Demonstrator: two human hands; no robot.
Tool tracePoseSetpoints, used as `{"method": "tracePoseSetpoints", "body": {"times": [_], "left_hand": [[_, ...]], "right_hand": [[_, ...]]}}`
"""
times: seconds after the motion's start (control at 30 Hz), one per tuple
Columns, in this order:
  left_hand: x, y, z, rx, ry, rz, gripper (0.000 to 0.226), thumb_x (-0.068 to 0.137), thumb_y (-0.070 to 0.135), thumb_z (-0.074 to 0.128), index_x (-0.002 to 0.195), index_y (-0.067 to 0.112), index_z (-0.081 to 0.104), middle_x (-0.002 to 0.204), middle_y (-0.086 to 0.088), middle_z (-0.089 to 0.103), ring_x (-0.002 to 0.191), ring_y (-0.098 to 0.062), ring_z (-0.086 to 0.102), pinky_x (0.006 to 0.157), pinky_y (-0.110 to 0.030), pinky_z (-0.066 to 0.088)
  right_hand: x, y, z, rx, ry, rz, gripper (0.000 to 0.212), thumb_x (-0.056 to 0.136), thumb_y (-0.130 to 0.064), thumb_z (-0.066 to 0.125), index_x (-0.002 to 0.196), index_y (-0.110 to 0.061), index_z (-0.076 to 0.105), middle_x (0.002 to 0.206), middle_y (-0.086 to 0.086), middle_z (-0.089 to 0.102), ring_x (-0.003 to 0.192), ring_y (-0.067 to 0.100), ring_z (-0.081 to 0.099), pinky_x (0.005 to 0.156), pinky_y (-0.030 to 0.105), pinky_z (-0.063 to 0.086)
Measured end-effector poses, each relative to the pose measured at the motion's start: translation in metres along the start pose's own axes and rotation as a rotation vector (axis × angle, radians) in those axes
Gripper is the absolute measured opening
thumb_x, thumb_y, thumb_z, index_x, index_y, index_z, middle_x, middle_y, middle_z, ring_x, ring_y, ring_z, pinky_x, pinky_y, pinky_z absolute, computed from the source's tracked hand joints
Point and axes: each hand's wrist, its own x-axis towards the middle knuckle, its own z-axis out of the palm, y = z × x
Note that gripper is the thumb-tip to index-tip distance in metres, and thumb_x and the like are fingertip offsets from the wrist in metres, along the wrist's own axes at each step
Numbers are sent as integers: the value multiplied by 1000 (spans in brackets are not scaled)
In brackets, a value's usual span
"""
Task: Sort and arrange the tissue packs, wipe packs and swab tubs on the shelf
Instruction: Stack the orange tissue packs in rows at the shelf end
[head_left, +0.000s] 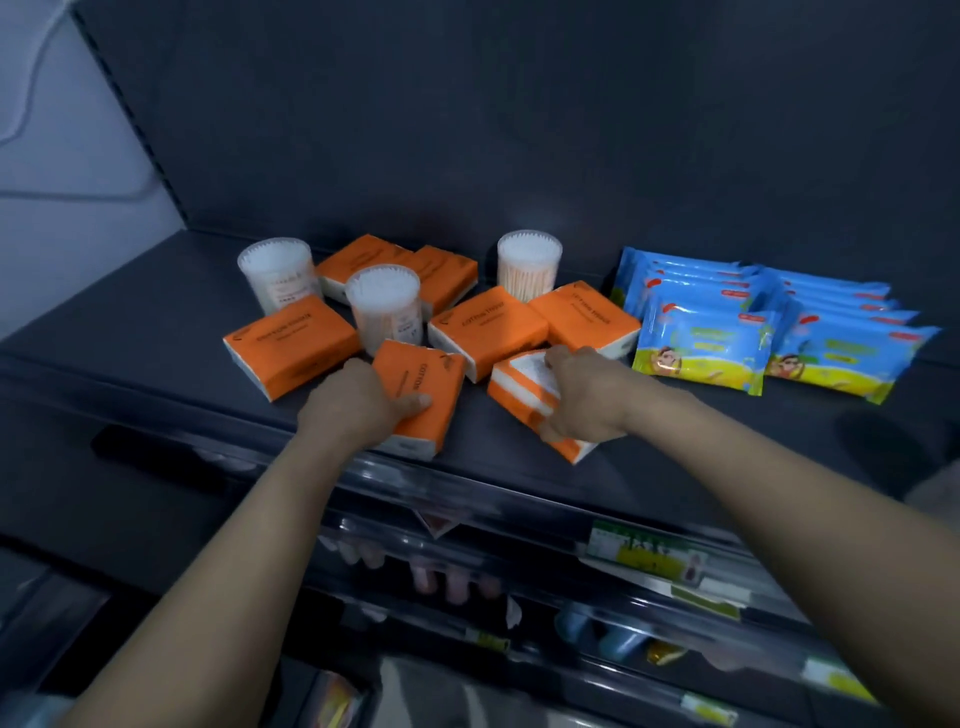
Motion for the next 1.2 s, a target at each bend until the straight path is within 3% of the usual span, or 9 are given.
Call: {"method": "tracePoseSetpoints", "body": {"times": [0.1, 0.27, 0.37, 0.47, 0.57, 0.7, 0.9, 1.07, 1.2], "left_hand": [[5, -8, 6, -121, 62, 30, 68, 76, 37, 73, 122, -3, 42, 123, -21, 53, 110, -36, 52, 87, -41, 43], [-8, -5, 9, -155, 225, 91, 67, 68, 31, 80, 120, 2, 49, 120, -16, 55, 103, -32, 56, 80, -36, 44], [-15, -5, 9, -166, 330, 173, 64, 70, 30, 78, 121, 5, 49, 121, -15, 52, 101, -29, 54, 75, -32, 39], [-31, -2, 6, -209, 381, 259, 59, 71, 29, 77, 120, 11, 48, 116, -7, 52, 98, -24, 53, 74, -32, 39], [-44, 2, 3, -290, 348, 316, 49, 76, 21, 74, 117, 12, 48, 103, 4, 49, 89, -15, 49, 65, -24, 37], [-43, 11, 1, -369, 283, 367, 37, 77, 19, 72, 104, 17, 47, 82, 14, 46, 72, -4, 47, 56, -17, 37], [-36, 49, 11, -356, 153, 527, 46, 78, 17, 64, 121, 14, 51, 98, 4, 52, 86, -13, 49, 64, -23, 36], [-43, 89, 30, -421, -65, 716, 32, 76, 19, 72, 105, 19, 57, 85, 8, 56, 74, -7, 51, 59, -15, 37], [-68, 128, 55, -499, -205, 857, 35, 68, 23, 80, 95, 24, 57, 83, 9, 59, 78, -12, 58, 73, -27, 48]], "right_hand": [[-7, 17, -12, 149, 71, -36, 49, 85, -36, 58, 125, -12, 44, 113, 9, 54, 92, 24, 50, 73, 26, 37], [-12, 42, -14, 239, 117, -128, 62, 95, -27, 41, 149, -34, 12, 141, 18, 42, 123, 32, 45, 94, 28, 35], [-7, 50, -10, 262, 209, -194, 56, 95, -21, 38, 146, -39, 23, 134, 20, 44, 118, 31, 47, 96, 31, 36], [-5, 51, -7, 223, 288, -199, 58, 90, -40, 52, 144, -39, 29, 134, 14, 44, 121, 29, 46, 95, 33, 38], [-10, 51, -6, 180, 307, -205, 76, 82, -32, 66, 145, -38, 25, 137, 13, 33, 117, 31, 49, 93, 32, 42], [-21, 61, -16, 353, 449, -162, 65, 83, -17, 65, 142, -24, 36, 132, 13, 51, 118, 28, 50, 89, 25, 38], [-61, 85, -26, 499, 493, 60, 59, 83, -22, 67, 137, -19, 44, 132, 7, 53, 120, 22, 50, 92, 23, 38], [-119, 105, -29, 455, 647, 252, 54, 79, -17, 65, 132, -15, 53, 130, 6, 56, 119, 20, 51, 83, 16, 33], [-180, 130, -26, 316, 808, 403, 32, 77, -20, 63, 106, -6, 65, 98, 14, 66, 95, 29, 59, 76, 30, 40]]}}
